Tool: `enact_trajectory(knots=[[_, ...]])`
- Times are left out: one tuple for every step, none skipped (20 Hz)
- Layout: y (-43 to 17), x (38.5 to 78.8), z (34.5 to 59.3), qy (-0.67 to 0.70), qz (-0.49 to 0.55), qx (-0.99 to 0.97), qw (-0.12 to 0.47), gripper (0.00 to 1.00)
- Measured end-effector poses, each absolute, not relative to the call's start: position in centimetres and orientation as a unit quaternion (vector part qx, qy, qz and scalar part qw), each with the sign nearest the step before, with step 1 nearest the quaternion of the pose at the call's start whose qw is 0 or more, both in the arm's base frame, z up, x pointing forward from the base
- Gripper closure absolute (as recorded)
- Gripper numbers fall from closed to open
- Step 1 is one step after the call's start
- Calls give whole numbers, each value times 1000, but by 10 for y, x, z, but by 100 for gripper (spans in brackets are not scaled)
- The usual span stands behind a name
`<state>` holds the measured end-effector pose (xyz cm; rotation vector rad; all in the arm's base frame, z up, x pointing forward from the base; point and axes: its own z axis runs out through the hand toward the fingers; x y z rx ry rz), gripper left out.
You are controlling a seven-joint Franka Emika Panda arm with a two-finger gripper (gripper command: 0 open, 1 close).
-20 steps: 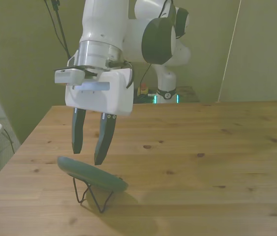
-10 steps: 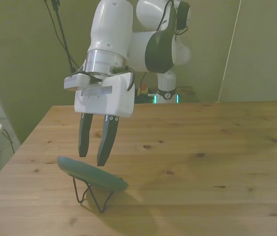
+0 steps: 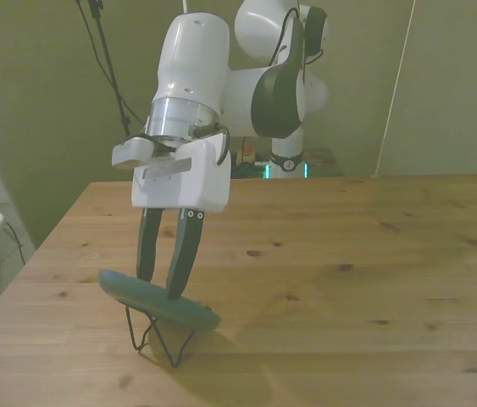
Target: Unload the plate
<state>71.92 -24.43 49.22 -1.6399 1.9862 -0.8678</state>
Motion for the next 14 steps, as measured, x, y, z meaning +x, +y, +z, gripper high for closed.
enact_trajectory(knots=[[-244, 721, 491, 714, -313, -589, 212, 0], [-243, 724, 491, 713, -313, -589, 214, 0], [-243, 725, 490, 713, -313, -589, 215, 0], [-242, 727, 489, 713, -314, -589, 216, 0], [-242, 727, 488, 712, -314, -589, 217, 0], [-241, 728, 488, 712, -315, -589, 218, 0], [-241, 728, 488, 711, -316, -589, 219, 100], [-240, 729, 488, 710, -319, -588, 221, 100], [-239, 729, 488, 710, -320, -586, 223, 100], [-239, 729, 488, 710, -322, -584, 226, 100], [-239, 729, 487, 711, -322, -582, 229, 100], [-240, 728, 486, 711, -323, -580, 231, 100], [-240, 728, 485, 712, -324, -578, 233, 100], [-241, 727, 483, 712, -325, -576, 234, 100]])
